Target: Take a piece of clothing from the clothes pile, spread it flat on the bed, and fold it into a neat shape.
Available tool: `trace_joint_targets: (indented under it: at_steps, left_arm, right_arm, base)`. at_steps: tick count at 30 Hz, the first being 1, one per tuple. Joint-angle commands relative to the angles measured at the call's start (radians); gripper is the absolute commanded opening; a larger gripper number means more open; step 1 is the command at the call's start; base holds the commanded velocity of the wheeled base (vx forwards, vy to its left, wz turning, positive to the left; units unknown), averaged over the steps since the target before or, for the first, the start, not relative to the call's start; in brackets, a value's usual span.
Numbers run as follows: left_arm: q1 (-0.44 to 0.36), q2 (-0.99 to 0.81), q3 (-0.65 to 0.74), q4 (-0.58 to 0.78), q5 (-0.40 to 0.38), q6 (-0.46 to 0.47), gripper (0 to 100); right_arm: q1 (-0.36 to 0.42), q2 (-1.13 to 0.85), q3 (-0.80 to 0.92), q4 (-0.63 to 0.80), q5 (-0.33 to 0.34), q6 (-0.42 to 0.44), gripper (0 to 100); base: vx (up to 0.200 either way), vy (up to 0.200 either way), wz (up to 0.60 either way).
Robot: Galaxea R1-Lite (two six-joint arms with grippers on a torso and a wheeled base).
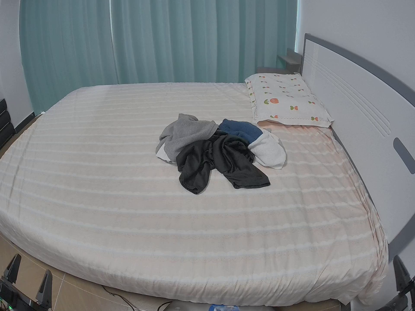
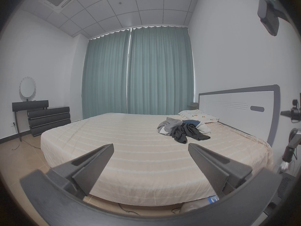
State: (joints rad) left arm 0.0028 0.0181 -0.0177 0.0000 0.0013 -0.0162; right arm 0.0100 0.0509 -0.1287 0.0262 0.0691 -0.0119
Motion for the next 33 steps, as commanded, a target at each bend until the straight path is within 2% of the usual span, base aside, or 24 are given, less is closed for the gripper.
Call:
trace_joint_targets:
  at_steps: [1, 4, 5, 7, 10, 11, 12, 13, 14, 17, 18, 19, 20, 21, 25, 27, 29, 33]
  left_arm:
    - [0.0, -0.018, 0.015, 0.0, 0.0, -0.001, 100]
    - [0.0, -0.018, 0.015, 0.0, 0.0, -0.001, 100]
    - [0.0, -0.018, 0.015, 0.0, 0.0, -0.001, 100]
    - [0.0, -0.018, 0.015, 0.0, 0.0, -0.001, 100]
    - [0.0, -0.018, 0.015, 0.0, 0.0, -0.001, 100]
    - [0.0, -0.018, 0.015, 0.0, 0.0, -0.001, 100]
    - [0.0, -0.018, 0.015, 0.0, 0.0, -0.001, 100]
    - [0.0, -0.018, 0.015, 0.0, 0.0, -0.001, 100]
    - [0.0, -0.018, 0.015, 0.0, 0.0, -0.001, 100]
    - [0.0, -0.018, 0.015, 0.0, 0.0, 0.001, 100]
    - [0.0, -0.018, 0.015, 0.0, 0.0, -0.001, 100]
    - [0.0, -0.018, 0.015, 0.0, 0.0, -0.001, 100]
    - [-0.001, -0.018, 0.015, 0.0, 0.0, 0.001, 100]
    - [0.0, -0.018, 0.015, 0.0, 0.0, 0.001, 100]
    - [0.0, -0.018, 0.015, 0.0, 0.0, -0.001, 100]
    - [0.0, -0.018, 0.015, 0.0, 0.0, -0.001, 100]
    - [0.0, -0.018, 0.015, 0.0, 0.0, -0.001, 100]
    - [0.0, -0.018, 0.015, 0.0, 0.0, 0.001, 100]
  right_arm:
    - [0.007, 0.379, -0.229, -0.003, 0.092, 0.001, 100]
    - [0.028, 0.552, -0.224, -0.011, 0.123, 0.007, 100]
    - [0.054, 0.673, -0.226, -0.026, 0.136, 0.02, 100]
    - [0.084, 0.77, -0.23, -0.06, 0.138, 0.043, 100]
    - [0.171, 1.021, -0.244, -0.232, 0.132, 0.13, 100]
    - [0.171, 1.021, -0.244, -0.232, 0.132, 0.13, 100]
    - [0.197, 1.164, -0.255, -0.345, 0.124, 0.178, 100]
    - [0.2, 1.187, -0.258, -0.364, 0.123, 0.184, 100]
    - [0.215, 1.328, -0.279, -0.457, 0.106, 0.202, 100]
    - [0.235, 1.558, -0.359, -0.583, 0.023, 0.213, 100]
    - [0.248, 1.617, -0.39, -0.615, -0.008, 0.221, 100]
    - [0.248, 1.617, -0.39, -0.615, -0.008, 0.221, 100]
    - [0.271, 1.741, -0.462, -0.67, -0.069, 0.257, 100]
    - [0.286, 1.807, -0.512, -0.687, -0.094, 0.28, 100]
    - [0.315, 1.969, -0.667, -0.697, -0.181, 0.311, 100]
    - [0.344, 2.086, -0.793, -0.695, -0.247, 0.356, 100]
    - [0.355, 2.16, -0.89, -0.68, -0.269, 0.383, 100]
    - [0.363, 2.308, -1.045, -0.641, -0.299, 0.383, 100]
  base:
    - [0.0, 0.0, 0.0]
    - [0.0, 0.0, 0.0]
    - [0.0, 0.0, 0.0]
    - [0.0, 0.0, 0.0]
    - [0.0, 0.0, 0.0]
    - [0.0, 0.0, 0.0]
    - [0.0, 0.0, 0.0]
    - [0.0, 0.0, 0.0]
    - [0.0, 0.0, 0.0]
    - [0.0, 0.0, 0.0]
    - [0.0, 0.0, 0.0]
    - [0.0, 0.0, 0.0]
    - [0.0, 0.0, 0.0]
    - [0.0, 0.0, 0.0]
    - [0.0, 0.0, 0.0]
    - [0.0, 0.0, 0.0]
    - [0.0, 0.0, 0.0]
    - [0.0, 0.0, 0.0]
